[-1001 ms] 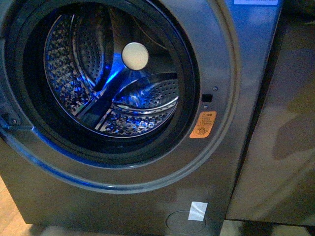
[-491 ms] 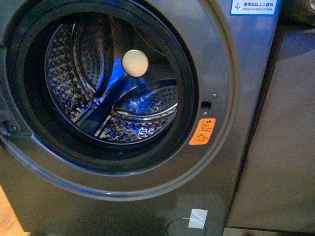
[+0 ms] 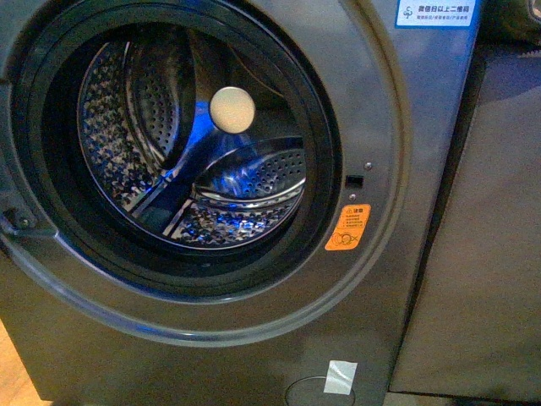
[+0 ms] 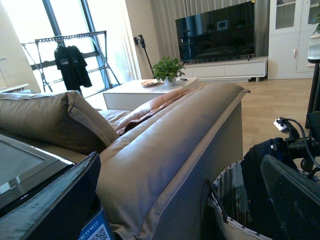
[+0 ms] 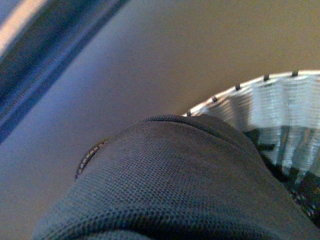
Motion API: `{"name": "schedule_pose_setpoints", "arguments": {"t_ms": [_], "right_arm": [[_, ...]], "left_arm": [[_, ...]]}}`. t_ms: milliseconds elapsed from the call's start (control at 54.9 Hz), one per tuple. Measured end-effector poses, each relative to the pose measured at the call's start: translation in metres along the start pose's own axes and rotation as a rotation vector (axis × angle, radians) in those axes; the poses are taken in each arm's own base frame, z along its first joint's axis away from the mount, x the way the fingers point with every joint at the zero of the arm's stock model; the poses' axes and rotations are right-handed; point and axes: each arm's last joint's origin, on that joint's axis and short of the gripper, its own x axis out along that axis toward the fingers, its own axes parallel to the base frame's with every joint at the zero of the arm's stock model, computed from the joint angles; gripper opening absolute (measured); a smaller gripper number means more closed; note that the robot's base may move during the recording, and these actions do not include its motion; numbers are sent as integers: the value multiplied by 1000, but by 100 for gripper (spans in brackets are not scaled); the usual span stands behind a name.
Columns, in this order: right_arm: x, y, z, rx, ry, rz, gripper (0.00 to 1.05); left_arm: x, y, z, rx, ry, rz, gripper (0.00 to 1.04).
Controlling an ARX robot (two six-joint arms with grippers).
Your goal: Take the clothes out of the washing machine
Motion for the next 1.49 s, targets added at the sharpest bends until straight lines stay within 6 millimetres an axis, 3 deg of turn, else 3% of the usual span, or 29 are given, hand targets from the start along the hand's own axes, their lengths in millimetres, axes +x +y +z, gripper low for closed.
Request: {"name": "schedule_pose_setpoints", "arguments": {"t_ms": [91,255,328,455,546,655,837,928,1110,1292,1492], "right_arm": [[6,-2,7,49,40,-13,25],[0,4,30,116,18,-23,60],[-1,4,30,137,40,-25,70],[7,1,11,81,133,-97,99],[12,-3,-3,-36,164,-150,97],[13,-4,-16,-325,137,-218,97],[-4,10,-25,-895,136,-245,97],[-7,17,-27,-1018,130,-206,97],[-19,44,-42,-1060,47,-73,97],[-35,91,-73,-978,-86,124,97],[-45,142,-127,-753,-183,314,97]], "left_arm": [[0,0,0,0,0,0,98],[0,0,0,0,-1,0,98],[0,0,0,0,-1,0,98],[0,0,0,0,-1,0,98],[0,0,1,1,-2,0,98],[0,0,1,0,-2,0,98],[-1,0,1,1,-3,0,98],[-1,0,1,1,-3,0,98],[-1,0,1,1,-3,0,98],[-1,0,1,1,-3,0,98],[-1,0,1,1,-3,0,98]]}}
